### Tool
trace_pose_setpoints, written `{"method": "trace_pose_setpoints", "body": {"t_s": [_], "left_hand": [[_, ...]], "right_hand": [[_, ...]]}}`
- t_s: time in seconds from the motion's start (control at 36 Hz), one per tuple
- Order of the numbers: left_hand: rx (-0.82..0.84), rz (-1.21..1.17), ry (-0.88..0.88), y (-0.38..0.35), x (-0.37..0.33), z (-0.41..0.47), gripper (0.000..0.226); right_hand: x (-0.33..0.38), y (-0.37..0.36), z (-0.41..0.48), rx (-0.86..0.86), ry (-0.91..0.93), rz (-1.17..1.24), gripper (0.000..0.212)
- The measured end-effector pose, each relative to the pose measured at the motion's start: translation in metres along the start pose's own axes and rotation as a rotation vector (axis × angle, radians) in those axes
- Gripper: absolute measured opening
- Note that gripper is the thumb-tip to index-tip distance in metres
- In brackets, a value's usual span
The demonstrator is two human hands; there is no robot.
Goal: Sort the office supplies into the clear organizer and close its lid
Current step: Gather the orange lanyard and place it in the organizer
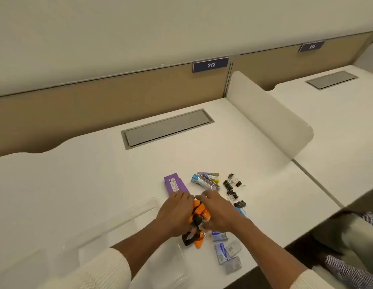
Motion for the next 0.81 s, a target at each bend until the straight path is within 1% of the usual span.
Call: {"method": "trace_pose_setpoints", "body": {"t_s": [0.17, 0.28, 0.36, 0.47, 0.53, 0.67, 0.81], "left_hand": [[0.101, -0.019, 0.042, -0.034, 0.003, 0.012, 0.080], [0.102, -0.111, 0.143, -0.046, 0.007, 0.014, 0.084], [0.109, -0.143, 0.178, -0.051, 0.007, 0.016, 0.078], [0.079, -0.252, 0.217, -0.044, 0.013, 0.019, 0.057], [0.060, -0.319, 0.260, -0.039, 0.017, 0.017, 0.048], [-0.004, -0.396, 0.311, -0.026, 0.022, 0.008, 0.051], [-0.100, -0.403, 0.288, 0.013, 0.024, -0.008, 0.047]], "right_hand": [[-0.001, -0.023, 0.012, -0.019, 0.033, -0.070, 0.085], [-0.002, -0.031, 0.019, -0.050, 0.037, -0.051, 0.080], [-0.005, -0.033, 0.023, -0.045, 0.017, -0.021, 0.073], [-0.008, -0.032, 0.028, -0.021, -0.026, 0.065, 0.051], [-0.009, -0.030, 0.030, -0.001, -0.060, 0.139, 0.044], [-0.005, -0.016, 0.026, -0.017, -0.078, 0.195, 0.046], [0.009, 0.019, 0.017, -0.065, -0.081, 0.183, 0.047]]}}
Point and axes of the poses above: each hand's wrist, its own z-axis towards the middle knuckle, its own y-axis out of the back of the hand, x = y × z, the point moved 10 cm from there along z, towards the middle knuckle, and after that the axes turned 7 degrees about -z, right-handed, at the moved point
